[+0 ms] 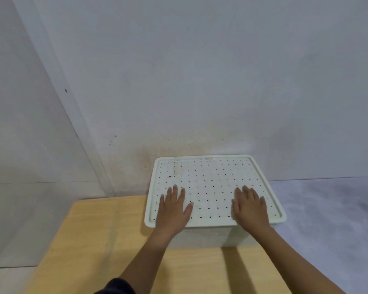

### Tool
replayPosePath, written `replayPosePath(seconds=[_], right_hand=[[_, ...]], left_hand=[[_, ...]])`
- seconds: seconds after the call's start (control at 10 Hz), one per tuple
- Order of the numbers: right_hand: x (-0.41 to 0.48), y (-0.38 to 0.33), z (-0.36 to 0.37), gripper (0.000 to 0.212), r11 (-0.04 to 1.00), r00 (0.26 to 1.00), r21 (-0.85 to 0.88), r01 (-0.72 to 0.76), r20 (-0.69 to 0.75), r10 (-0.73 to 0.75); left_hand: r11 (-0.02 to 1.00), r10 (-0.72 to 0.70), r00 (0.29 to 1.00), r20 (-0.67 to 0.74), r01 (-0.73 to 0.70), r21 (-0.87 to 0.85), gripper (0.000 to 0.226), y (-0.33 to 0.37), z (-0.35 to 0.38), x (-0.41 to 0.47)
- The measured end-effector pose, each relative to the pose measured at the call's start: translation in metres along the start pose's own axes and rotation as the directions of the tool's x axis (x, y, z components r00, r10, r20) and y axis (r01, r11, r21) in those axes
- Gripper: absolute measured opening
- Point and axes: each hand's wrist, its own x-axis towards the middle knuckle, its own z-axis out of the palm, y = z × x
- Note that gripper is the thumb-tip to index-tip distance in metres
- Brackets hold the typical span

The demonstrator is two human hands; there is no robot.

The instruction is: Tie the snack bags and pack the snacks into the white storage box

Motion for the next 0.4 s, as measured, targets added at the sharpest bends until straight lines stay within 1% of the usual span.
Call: replayPosePath(seconds=[0.1,0.2,0.3,0.4], right_hand=[[-0.0047,-0.0072,0.0036,0.074,1.000,0.998,0.007,0.022,0.052,-0.022],[-0.0055,-0.0054,0.0001,0.070,0.999,0.998,0.025,0.026,0.050,-0.027],[-0.0066,-0.0066,0.0009,0.088,1.000,0.998,0.018,0.016,0.066,-0.017],[-0.0078,-0.0122,0.0003,0.086,1.000,0.999,-0.001,-0.021,0.044,0.021]], left_hand=[[1.000,0.001,1.000,-0.010,-0.001,0.020,0.063,0.0022,0.0038,-0.0020],[1.000,0.002,1.000,-0.008,-0.002,0.010,0.063,-0.0002,0.0005,-0.0014],[1.000,-0.007,1.000,-0.026,0.007,0.000,0.062,0.0004,0.0013,-0.0041],[1.000,-0.027,1.000,0.014,0.027,-0.014,0.063,0.0075,0.0017,-0.0065]])
